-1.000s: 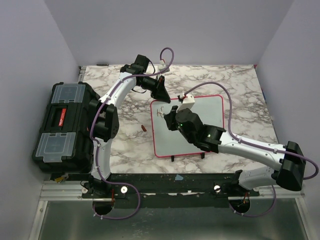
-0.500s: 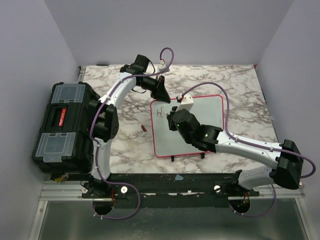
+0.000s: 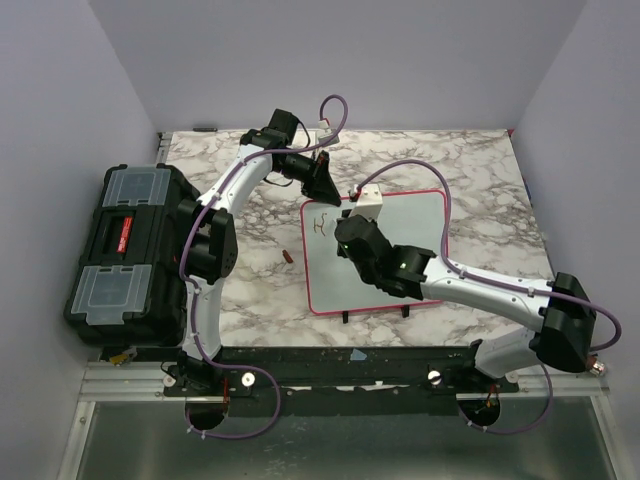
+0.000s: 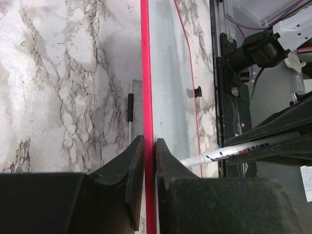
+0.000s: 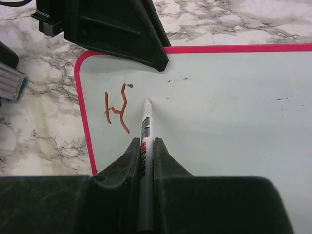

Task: Write a sentence on the whiteboard

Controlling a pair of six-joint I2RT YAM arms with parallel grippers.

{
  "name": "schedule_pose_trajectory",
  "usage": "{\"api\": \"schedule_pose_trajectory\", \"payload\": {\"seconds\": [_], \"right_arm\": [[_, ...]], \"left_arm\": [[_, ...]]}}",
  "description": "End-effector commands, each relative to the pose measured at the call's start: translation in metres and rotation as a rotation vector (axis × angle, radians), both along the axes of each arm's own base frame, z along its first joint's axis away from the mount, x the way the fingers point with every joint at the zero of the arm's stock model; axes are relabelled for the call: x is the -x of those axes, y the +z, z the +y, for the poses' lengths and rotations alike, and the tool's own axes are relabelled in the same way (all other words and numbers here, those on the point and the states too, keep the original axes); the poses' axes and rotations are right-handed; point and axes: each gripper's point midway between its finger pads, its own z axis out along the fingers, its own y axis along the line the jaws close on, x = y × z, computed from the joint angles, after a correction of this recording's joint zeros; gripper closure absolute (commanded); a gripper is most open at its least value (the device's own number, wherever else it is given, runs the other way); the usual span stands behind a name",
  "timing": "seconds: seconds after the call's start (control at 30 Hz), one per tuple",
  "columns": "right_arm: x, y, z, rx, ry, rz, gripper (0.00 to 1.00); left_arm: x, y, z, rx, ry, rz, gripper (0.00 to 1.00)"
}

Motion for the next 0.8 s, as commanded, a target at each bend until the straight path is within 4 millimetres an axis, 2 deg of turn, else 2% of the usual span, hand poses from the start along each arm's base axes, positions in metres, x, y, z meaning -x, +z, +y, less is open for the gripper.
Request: {"api": "schedule_pose_trajectory", "payload": {"seconds": [0.0, 0.37, 0.77], "right_arm": [[-0.008, 0.003, -0.005, 0.034, -0.053, -0.013, 0.99], [-0.007, -0.012, 0.005, 0.058, -0.014, 0.026, 0.99], [0.014, -0.039, -0.006, 0.055, 0.024, 0.114, 0.99]], "left_arm": [[0.006, 0.024, 0.000, 0.052, -0.024, -0.072, 1.00], [0.005, 0.024, 0.000, 0.052, -0.024, -0.074, 1.00], [0.005, 0.024, 0.000, 0.051, -0.024, -0.073, 1.00]]}}
